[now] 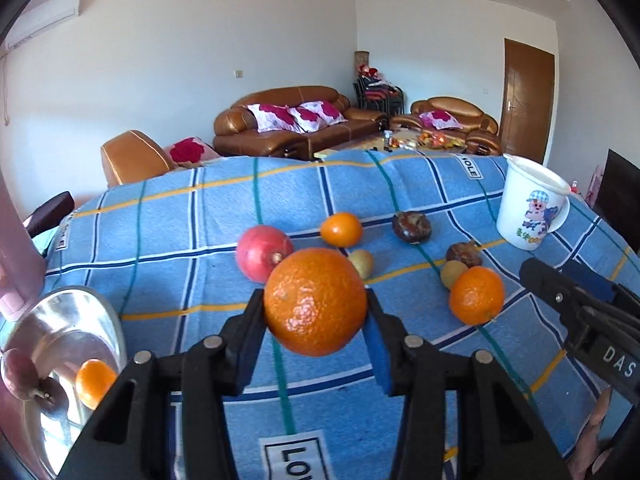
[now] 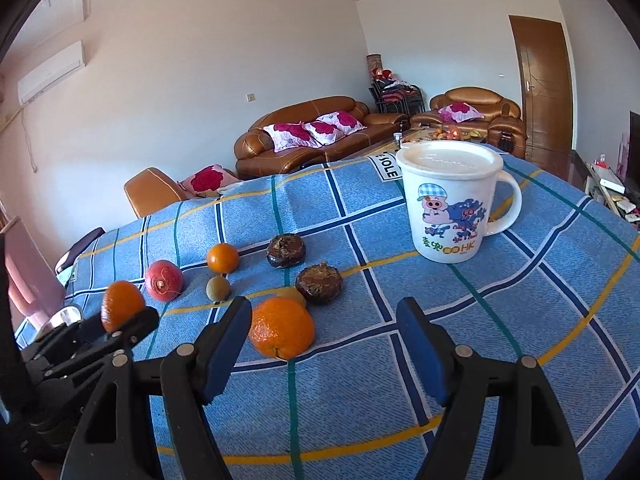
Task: Organize fruits
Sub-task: 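Grasp an orange with the left tool while the right tool grasps another orange, then carry both oranges over the steel bowl and open both tools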
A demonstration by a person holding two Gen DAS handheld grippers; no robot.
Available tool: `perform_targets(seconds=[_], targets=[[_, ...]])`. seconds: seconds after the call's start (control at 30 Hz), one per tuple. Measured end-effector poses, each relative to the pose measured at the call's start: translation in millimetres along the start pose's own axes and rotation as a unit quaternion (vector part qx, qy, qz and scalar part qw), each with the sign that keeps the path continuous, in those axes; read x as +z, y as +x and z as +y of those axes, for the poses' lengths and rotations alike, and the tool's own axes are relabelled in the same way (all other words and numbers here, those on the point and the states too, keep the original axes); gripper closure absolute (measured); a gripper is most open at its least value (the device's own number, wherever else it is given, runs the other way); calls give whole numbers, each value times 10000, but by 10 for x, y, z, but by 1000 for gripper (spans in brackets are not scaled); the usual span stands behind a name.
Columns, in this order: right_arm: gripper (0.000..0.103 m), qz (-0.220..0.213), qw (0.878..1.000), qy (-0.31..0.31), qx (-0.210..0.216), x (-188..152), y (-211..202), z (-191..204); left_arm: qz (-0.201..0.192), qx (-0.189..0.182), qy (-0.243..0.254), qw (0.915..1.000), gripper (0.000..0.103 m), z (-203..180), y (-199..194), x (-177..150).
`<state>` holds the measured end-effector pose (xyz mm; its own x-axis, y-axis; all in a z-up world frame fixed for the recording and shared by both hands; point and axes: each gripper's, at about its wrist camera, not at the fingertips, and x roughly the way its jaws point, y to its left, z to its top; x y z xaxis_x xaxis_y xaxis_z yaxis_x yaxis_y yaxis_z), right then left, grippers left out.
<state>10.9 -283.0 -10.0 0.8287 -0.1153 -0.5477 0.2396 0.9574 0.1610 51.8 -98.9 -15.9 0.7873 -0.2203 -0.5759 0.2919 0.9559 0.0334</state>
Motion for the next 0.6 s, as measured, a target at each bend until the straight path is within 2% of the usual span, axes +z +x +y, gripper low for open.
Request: perform_targets(seconds=[0.13, 0.23, 0.33, 0.4, 0.43, 0.47, 0.6], targets=[[27, 381, 9984, -409, -8, -5, 151, 167, -88, 117, -196, 9997, 55, 185, -69, -7], [27, 697, 9969, -367, 2, 11, 330, 209, -197, 252, -221, 9992, 55, 263, -149, -32], [27, 1133, 9930, -327, 80, 0, 543, 240, -209, 229, -311, 9990, 55, 315, -164, -51], [35, 1383, 9897, -351, 91, -21, 648, 262, -186, 228, -355, 9989, 55, 350, -162, -59], [46, 1472, 9884, -357, 106, -31, 683, 265, -175, 229, -371, 9989, 55, 353, -158, -58], [52, 1537, 9874, -363, 86, -38, 705, 264, -169, 232, -373, 9989, 55, 350, -160, -62], [54, 1514, 9877, -393, 54, -47, 702, 282, -185, 272, -310, 9990, 55, 317, -168, -63]])
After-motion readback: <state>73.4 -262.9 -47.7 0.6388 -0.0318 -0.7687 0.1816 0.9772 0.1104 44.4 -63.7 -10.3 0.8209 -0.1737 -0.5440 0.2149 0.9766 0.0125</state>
